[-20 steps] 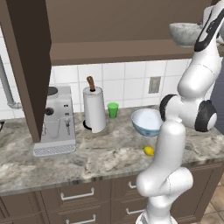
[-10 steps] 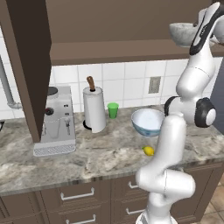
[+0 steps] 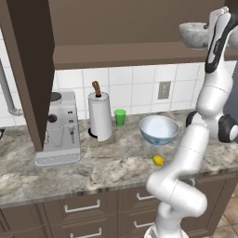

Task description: Pick both bowls and place them on the counter. Then place the lemon in one bowl and place the marshmallow in the other bowl.

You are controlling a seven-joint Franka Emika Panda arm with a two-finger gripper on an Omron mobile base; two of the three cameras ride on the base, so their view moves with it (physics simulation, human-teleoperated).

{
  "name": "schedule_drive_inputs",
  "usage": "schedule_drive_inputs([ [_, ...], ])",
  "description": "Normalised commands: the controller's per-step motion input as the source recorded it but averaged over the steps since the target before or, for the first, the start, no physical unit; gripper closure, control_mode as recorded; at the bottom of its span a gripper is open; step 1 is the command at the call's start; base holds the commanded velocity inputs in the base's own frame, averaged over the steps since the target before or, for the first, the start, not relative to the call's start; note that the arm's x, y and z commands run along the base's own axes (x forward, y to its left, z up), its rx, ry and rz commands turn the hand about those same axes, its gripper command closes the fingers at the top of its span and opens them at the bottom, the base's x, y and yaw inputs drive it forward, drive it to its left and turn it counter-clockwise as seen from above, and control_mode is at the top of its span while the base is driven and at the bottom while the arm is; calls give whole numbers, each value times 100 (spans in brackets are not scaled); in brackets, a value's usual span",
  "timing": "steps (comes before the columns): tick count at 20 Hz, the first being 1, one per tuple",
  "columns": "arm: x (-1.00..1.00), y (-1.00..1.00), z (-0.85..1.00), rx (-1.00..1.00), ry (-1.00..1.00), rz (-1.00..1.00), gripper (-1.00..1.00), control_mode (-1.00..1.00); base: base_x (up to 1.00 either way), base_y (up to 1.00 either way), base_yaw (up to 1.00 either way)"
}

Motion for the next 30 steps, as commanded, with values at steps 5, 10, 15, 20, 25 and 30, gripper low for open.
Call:
schedule_drive_inputs([
  [5, -14, -7, 1, 0, 34, 10, 100, -100, 0, 0, 0],
  [10, -17, -4, 32, 1, 31, 7, 100, -100, 0, 0, 0],
  [15, -54, 19, 30, 1, 15, 9, 100, -100, 0, 0, 0],
  [20, -68, 13, 28, 7, 7, 6, 100, -100, 0, 0, 0],
  [25, -78, 10, 21, 8, 0, 2, 100, -100, 0, 0, 0],
  [30, -79, 25, 6, 6, 3, 0, 100, -100, 0, 0, 0],
])
